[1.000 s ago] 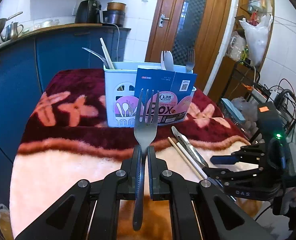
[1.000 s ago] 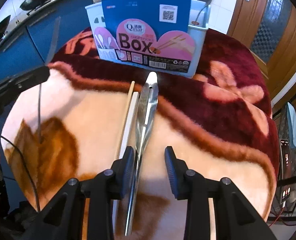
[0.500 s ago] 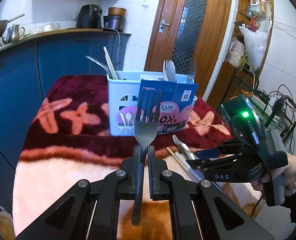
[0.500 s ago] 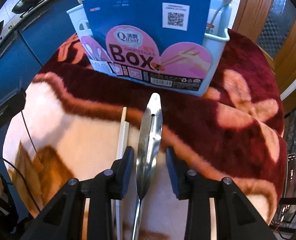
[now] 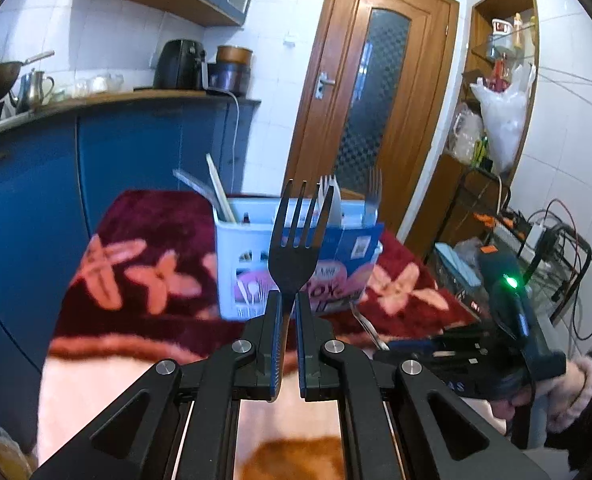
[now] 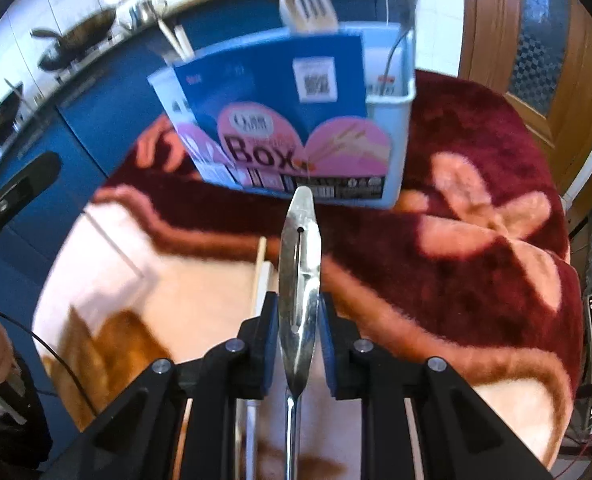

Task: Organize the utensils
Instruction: 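Lift the fork and tongs upright and carry both over the caddy, then lower the fork and tongs into the caddy and open both tools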

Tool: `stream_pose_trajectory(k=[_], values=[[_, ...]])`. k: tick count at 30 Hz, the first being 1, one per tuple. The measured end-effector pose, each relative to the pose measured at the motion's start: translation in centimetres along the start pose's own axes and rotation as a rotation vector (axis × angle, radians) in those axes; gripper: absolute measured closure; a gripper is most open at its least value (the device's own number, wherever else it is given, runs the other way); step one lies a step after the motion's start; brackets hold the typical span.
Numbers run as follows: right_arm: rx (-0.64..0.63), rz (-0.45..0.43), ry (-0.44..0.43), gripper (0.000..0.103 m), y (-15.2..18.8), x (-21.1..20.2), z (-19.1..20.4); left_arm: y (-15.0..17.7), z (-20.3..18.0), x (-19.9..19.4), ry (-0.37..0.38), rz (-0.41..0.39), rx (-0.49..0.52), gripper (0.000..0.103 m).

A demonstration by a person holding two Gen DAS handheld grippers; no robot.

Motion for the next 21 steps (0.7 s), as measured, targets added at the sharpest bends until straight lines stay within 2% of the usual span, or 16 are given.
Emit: stream_pose_trajectory(k=[13,18,21], values=[[-0.005,-0.289,-0.022,0.082,-1.7,-4.7,1.1,-8.1,0.7,0.5,-0.053,-0.185,0.003,0.097],[-0.002,-0.339,-0.027,0.082,-1.9,-5.3,1.0,-11.3,1.3,1.3,-0.090,-0.286,0.001,0.097],[-0.002,-0.362,-0.023,0.082,-2.1,-5.4,0.9,-12.1,1.7,2.3,-0.100,-0.316,-0.020,0.097]])
Point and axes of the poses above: each gripper's, at about its wrist camera, not at the fingertips, and x roughly the way its jaws point, z to its left, y to its underside, the point moved 7 cm from there along x, roughly the way its jaws point, and after that the axes turned 10 degrees about -z, right-handed, at the moved point
